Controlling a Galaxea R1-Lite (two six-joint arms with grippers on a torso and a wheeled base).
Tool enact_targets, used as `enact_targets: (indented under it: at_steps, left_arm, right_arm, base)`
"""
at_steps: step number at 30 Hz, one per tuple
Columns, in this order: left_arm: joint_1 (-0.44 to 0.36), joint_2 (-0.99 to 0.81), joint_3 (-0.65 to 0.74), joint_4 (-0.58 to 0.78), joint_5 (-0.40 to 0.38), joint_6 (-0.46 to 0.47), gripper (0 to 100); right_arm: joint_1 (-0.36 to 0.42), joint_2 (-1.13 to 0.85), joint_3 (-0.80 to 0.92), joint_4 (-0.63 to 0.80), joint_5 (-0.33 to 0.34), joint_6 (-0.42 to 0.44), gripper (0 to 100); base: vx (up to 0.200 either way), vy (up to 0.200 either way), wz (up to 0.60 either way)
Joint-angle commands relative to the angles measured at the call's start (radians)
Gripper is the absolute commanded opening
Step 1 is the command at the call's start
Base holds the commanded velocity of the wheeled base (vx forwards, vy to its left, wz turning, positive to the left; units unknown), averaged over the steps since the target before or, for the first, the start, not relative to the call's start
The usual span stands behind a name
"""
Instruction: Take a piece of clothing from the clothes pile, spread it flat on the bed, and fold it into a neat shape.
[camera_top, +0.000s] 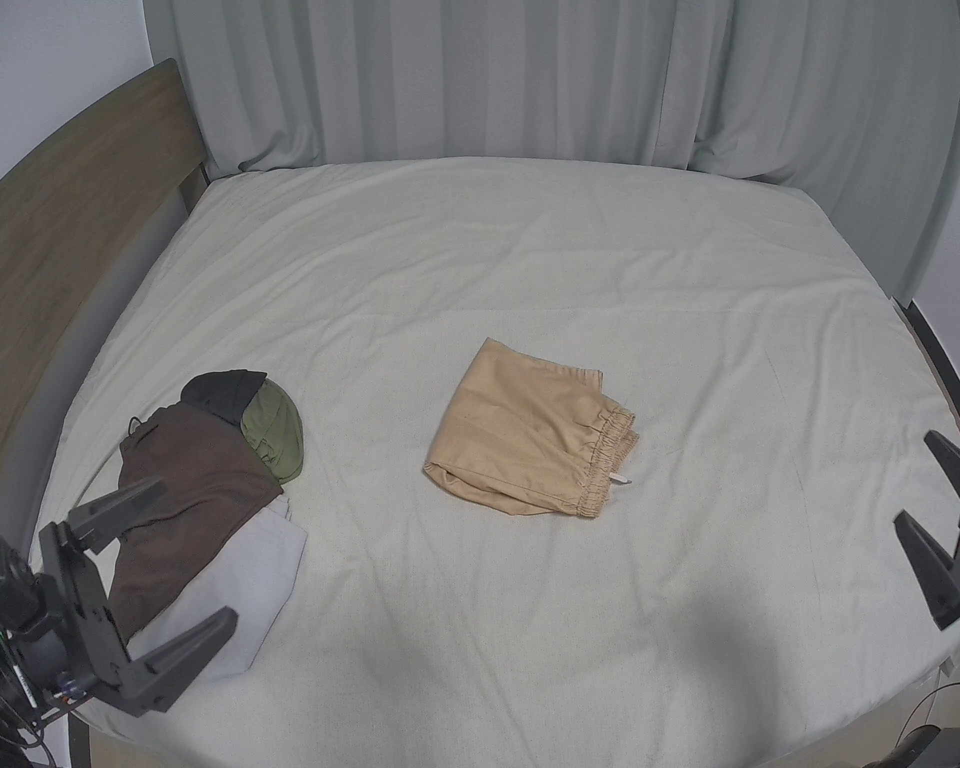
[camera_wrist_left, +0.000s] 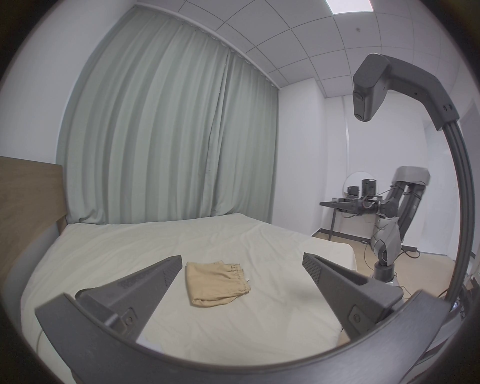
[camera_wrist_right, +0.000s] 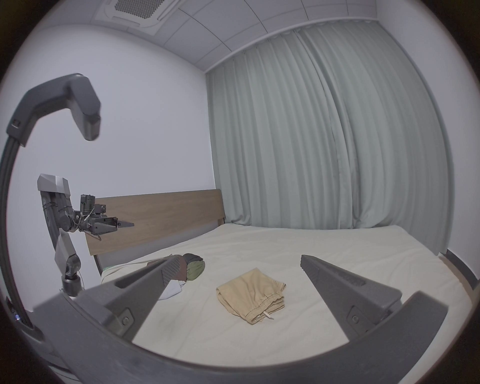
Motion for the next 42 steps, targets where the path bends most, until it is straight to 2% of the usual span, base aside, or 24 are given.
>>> enact_targets:
  at_steps: [1,4,8,10,11,12,13,14,16,19,20,24,26,28,30,35,37,40,42]
  left_arm:
    - [0.032,-0.519,0.018,0.412,0.104,-0.002,100]
    - [0.076,-0.63,0.018,0.543,0.099,0.004,100]
    - [0.11,-0.732,0.018,0.654,0.098,0.005,100]
    - [0.138,-0.788,0.018,0.708,0.098,0.004,100]
    - [0.174,-0.836,0.018,0.781,0.096,0.004,100]
    - [0.184,-0.856,0.018,0.81,0.096,0.005,100]
    - [0.201,-0.91,0.018,0.878,0.092,0.007,100]
    - [0.208,-0.931,0.018,0.909,0.087,0.007,100]
    - [0.211,-0.933,0.018,0.981,0.088,0.019,100]
    - [0.213,-0.933,0.018,0.988,0.098,0.013,100]
    - [0.227,-0.931,0.018,1.005,0.148,0.007,100]
    - [0.276,-0.931,0.018,1.073,0.251,0.013,100]
    - [0.291,-0.933,0.018,1.088,0.28,0.004,100]
    - [0.362,-0.953,0.018,1.091,0.291,-0.004,100]
    - [0.412,-1.016,0.018,1.097,0.296,0.007,100]
    - [0.398,-1.0,0.018,1.097,0.398,-0.044,100]
    - [0.398,-0.999,0.018,1.148,0.444,-0.076,100]
    - [0.4,-0.999,0.018,1.171,0.446,-0.078,100]
    - [0.398,-0.999,0.018,1.163,0.437,-0.055,100]
  right_arm:
    - [-0.033,-0.651,0.025,0.406,0.005,0.023,100]
    - [-0.055,-0.783,0.031,0.541,0.005,0.019,100]
    - [-0.056,-0.77,0.031,0.526,0.002,0.032,100]
    - [-0.058,-0.767,0.031,0.538,-0.018,0.036,100]
    - [-0.064,-0.769,0.031,0.57,-0.069,0.038,100]
    - [-0.073,-0.773,0.031,0.584,-0.081,0.038,100]
    - [-0.127,-0.798,0.031,0.639,-0.078,0.032,100]
    - [-0.148,-0.818,0.031,0.675,-0.066,0.029,100]
    - [-0.142,-0.856,0.031,0.826,-0.047,-0.002,100]
    - [-0.134,-0.856,0.031,0.911,-0.078,-0.01,100]
    - [-0.134,-0.856,0.031,1.007,-0.185,-0.008,100]
    - [-0.136,-0.856,0.031,1.037,-0.378,0.035,100]
    - [-0.136,-0.856,0.031,1.038,-0.441,0.029,100]
    - [-0.137,-0.856,0.031,1.038,-0.475,0.027,100]
    - [-0.134,-0.856,0.031,1.038,-0.474,0.026,100]
    - [-0.133,-0.856,0.031,1.037,-0.475,0.027,100]
    - [-0.136,-0.856,0.031,1.064,-0.5,0.018,100]
    - [-0.139,-0.856,0.031,1.083,-0.481,-0.007,100]
    - [-0.134,-0.856,0.031,1.095,-0.438,-0.051,100]
  base:
    - [0.0,0.0,0.0]
    - [0.0,0.0,0.0]
    - [0.0,0.0,0.0]
    - [0.0,0.0,0.0]
    - [0.0,0.0,0.0]
    - [0.0,0.0,0.0]
    - [0.0,0.0,0.0]
    - [0.0,0.0,0.0]
    - [0.0,0.0,0.0]
    - [0.0,0.0,0.0]
    - [0.0,0.0,0.0]
    - [0.0,0.0,0.0]
    - [0.0,0.0,0.0]
    - [0.0,0.0,0.0]
    - [0.0,0.0,0.0]
    - [0.0,0.0,0.0]
    - [0.0,0.0,0.0]
    - [0.0,0.0,0.0]
    - [0.0,0.0,0.0]
